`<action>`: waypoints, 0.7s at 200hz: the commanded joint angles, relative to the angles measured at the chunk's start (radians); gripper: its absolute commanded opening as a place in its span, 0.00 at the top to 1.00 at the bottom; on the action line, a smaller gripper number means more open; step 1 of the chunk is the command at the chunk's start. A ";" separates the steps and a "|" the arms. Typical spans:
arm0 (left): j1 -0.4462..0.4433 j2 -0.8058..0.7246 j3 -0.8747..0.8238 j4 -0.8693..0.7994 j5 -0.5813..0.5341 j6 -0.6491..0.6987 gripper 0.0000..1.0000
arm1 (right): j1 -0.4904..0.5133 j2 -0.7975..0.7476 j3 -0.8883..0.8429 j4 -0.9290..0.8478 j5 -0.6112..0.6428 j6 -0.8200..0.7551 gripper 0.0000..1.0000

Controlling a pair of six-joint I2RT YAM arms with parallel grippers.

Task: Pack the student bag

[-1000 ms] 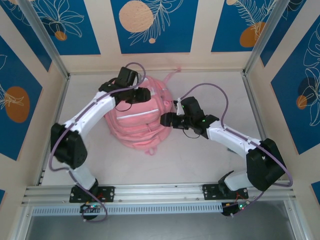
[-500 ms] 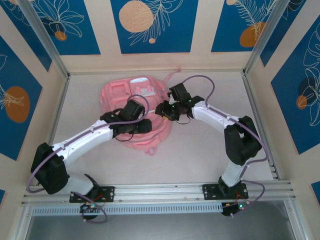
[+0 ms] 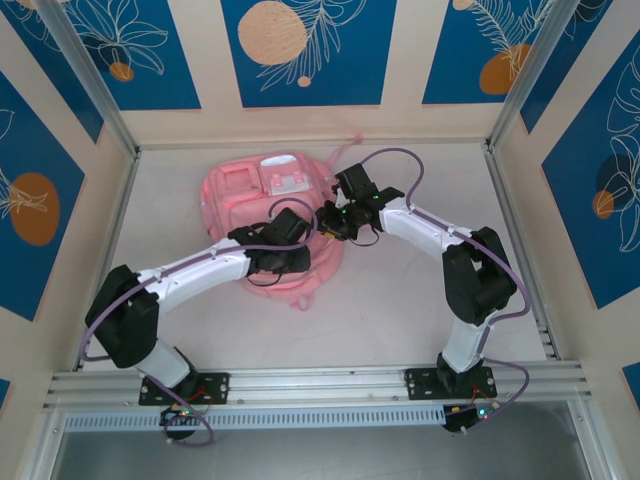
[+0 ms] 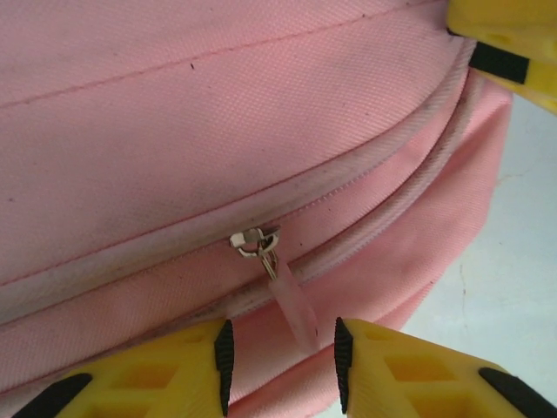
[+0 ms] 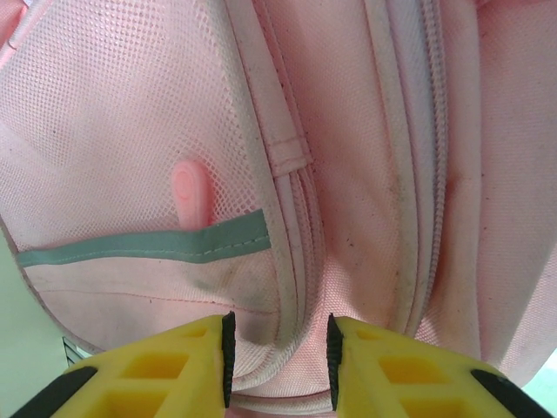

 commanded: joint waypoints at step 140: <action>-0.005 0.074 0.081 -0.015 -0.138 -0.018 1.00 | 0.008 -0.007 0.024 -0.013 -0.010 -0.008 0.89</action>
